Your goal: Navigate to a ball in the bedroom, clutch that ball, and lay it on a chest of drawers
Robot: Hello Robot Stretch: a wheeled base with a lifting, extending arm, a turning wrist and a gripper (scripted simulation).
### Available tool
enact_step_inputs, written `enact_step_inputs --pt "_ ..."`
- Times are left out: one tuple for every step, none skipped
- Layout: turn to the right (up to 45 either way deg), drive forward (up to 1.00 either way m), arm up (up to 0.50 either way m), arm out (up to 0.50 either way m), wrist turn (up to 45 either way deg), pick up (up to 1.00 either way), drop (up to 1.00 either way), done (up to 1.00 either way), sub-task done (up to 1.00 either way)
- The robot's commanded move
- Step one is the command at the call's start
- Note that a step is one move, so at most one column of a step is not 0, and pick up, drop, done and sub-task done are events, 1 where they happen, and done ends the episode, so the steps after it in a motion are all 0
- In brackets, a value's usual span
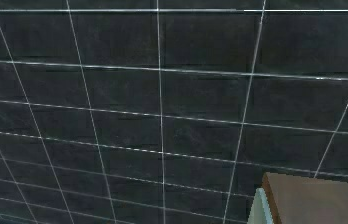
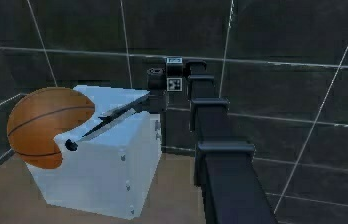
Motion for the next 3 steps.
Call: enact_step_inputs --pt "0.0 0.00 0.00 0.00 27.0 0.00 0.00 0.00 0.00" --pt "0.0 0.00 0.00 0.00 0.0 0.00 1.00 0.00 0.00" --pt "0.0 0.00 0.00 -0.10 0.0 0.00 0.00 0.00 0.00"
